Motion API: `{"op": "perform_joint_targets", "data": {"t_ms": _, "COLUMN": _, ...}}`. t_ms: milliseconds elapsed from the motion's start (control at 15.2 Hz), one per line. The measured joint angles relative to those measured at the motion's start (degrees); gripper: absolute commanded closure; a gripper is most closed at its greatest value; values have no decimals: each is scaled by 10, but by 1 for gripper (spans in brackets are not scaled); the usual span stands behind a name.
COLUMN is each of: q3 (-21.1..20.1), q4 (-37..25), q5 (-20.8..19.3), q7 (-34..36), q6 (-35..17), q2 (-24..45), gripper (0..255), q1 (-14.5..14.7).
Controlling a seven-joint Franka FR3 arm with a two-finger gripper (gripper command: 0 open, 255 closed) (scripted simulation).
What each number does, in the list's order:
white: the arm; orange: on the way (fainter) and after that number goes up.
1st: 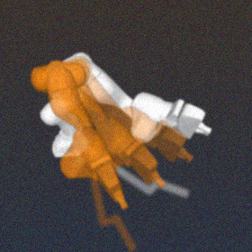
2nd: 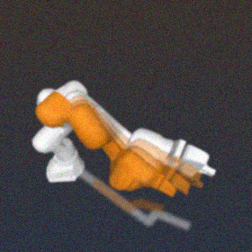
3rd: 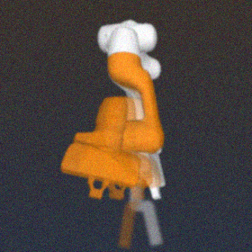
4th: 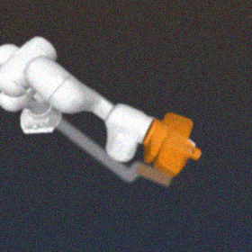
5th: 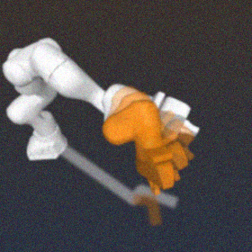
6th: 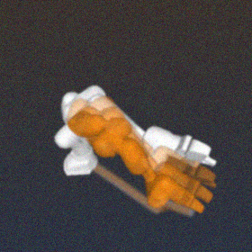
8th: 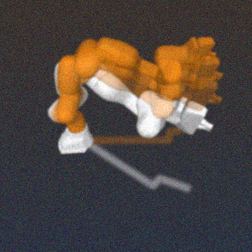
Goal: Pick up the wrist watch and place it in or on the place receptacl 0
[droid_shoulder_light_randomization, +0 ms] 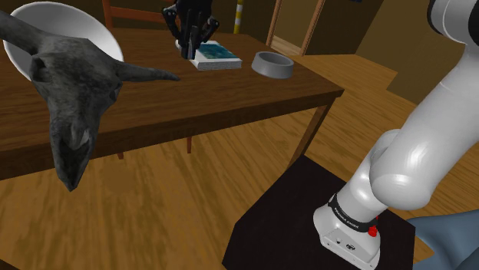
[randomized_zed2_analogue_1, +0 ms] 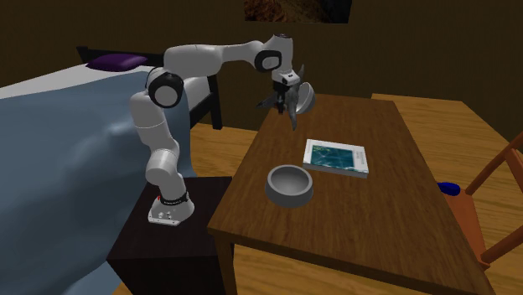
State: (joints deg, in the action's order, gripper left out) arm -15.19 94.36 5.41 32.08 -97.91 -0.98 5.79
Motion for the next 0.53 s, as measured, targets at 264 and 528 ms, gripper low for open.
{"op": "perform_joint_targets", "data": {"t_ms": 264, "q3": 0, "q4": -41, "q5": -3, "q7": 4, "q6": 33, "q2": 9, "gripper": 255, "q1": 0}}
{"op": "perform_joint_targets", "data": {"t_ms": 528, "q3": 22, "q4": -16, "q5": 6, "q7": -39, "q6": 38, "q2": -19, "gripper": 255, "q1": -21}}
